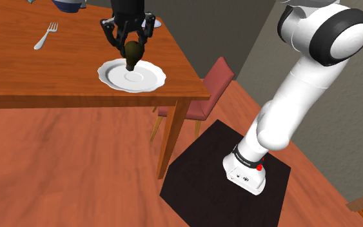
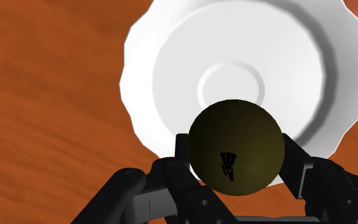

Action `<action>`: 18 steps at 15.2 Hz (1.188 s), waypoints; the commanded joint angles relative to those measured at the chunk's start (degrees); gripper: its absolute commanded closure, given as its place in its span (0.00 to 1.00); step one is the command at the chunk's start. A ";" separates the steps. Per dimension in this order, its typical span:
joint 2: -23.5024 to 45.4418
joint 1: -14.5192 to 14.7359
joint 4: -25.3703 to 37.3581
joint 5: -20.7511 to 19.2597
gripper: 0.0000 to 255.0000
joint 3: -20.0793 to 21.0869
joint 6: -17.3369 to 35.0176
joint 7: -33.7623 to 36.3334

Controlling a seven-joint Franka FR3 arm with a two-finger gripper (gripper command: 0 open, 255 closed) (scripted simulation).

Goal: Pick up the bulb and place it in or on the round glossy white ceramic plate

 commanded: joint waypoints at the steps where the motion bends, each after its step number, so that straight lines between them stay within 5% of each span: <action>1: -0.01 0.00 0.00 0.00 1.00 0.00 0.01 0.00; 2: -0.01 0.00 0.00 0.00 0.00 0.00 0.01 0.00; 7: -0.01 0.00 0.00 0.00 0.00 0.00 0.01 0.00; 11: 4.72 2.34 12.74 -2.81 0.00 1.53 -9.20 1.09; 18: 4.71 2.37 12.74 -2.81 0.00 1.49 -9.20 1.08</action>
